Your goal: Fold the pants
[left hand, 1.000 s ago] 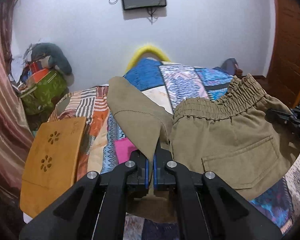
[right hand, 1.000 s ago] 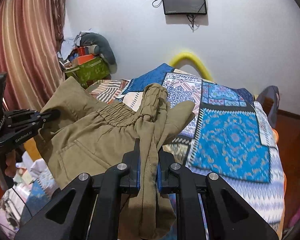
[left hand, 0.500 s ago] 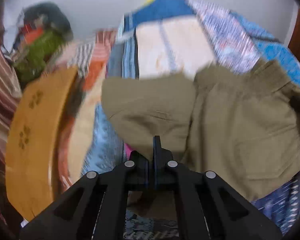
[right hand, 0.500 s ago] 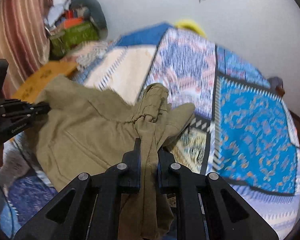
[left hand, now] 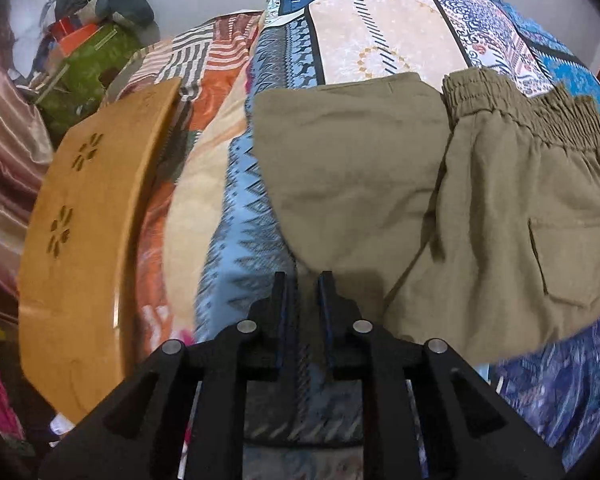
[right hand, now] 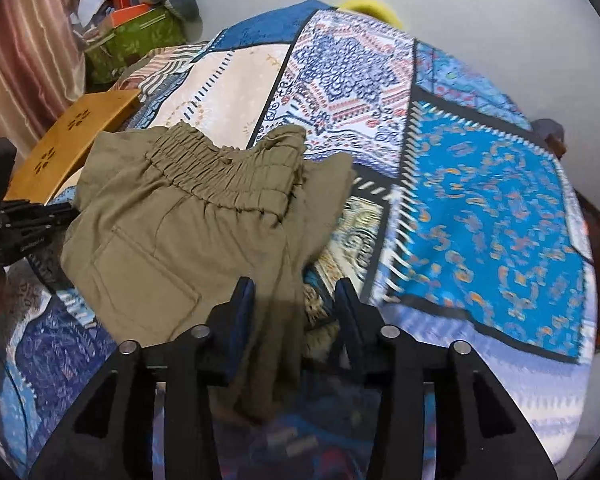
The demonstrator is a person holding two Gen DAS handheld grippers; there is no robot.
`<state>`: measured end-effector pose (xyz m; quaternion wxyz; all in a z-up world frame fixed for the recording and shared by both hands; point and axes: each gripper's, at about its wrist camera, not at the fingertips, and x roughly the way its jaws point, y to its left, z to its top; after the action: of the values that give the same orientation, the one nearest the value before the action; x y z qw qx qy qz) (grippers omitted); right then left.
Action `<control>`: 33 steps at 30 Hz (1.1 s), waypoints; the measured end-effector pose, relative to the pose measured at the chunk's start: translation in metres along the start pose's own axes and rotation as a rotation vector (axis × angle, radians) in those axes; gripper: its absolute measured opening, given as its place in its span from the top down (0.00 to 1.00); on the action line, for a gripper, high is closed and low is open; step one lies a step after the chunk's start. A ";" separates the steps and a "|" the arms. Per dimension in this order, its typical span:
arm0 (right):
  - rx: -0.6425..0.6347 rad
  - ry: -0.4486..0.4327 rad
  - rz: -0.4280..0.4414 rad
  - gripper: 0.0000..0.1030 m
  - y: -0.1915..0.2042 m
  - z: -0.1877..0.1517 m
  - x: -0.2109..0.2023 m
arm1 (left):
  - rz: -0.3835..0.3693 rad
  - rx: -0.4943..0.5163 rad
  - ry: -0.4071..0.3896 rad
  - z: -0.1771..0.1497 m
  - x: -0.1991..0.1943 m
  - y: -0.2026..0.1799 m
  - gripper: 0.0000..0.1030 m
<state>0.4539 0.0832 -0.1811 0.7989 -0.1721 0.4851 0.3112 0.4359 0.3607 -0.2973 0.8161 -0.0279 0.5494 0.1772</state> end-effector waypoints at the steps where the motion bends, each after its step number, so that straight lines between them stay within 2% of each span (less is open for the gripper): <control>1: 0.004 -0.008 0.002 0.63 0.000 -0.002 -0.008 | -0.001 -0.001 -0.002 -0.002 -0.005 0.002 0.83; 7: 0.027 -0.106 0.025 0.63 0.000 -0.012 -0.072 | -0.029 0.010 -0.108 -0.015 -0.081 0.001 0.83; 11: 0.058 -0.222 0.080 0.63 0.006 -0.024 -0.130 | -0.064 0.029 -0.240 -0.026 -0.156 -0.007 0.83; 16: 0.042 -0.365 0.083 0.63 0.025 -0.041 -0.198 | -0.114 0.020 -0.390 -0.047 -0.246 -0.015 0.83; 23: -0.008 -0.570 0.105 0.63 0.058 -0.075 -0.290 | -0.174 0.038 -0.619 -0.107 -0.375 -0.032 0.83; 30: -0.055 -0.748 0.133 0.63 0.096 -0.123 -0.360 | -0.235 0.046 -0.800 -0.176 -0.464 -0.042 0.83; 33: -0.054 -0.802 0.160 0.63 0.107 -0.144 -0.381 | -0.245 0.035 -0.847 -0.201 -0.485 -0.042 0.83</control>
<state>0.1591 -0.0458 0.0901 0.8931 -0.0200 0.1388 0.4274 0.1095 0.1482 0.0568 0.9846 -0.0037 0.1620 0.0654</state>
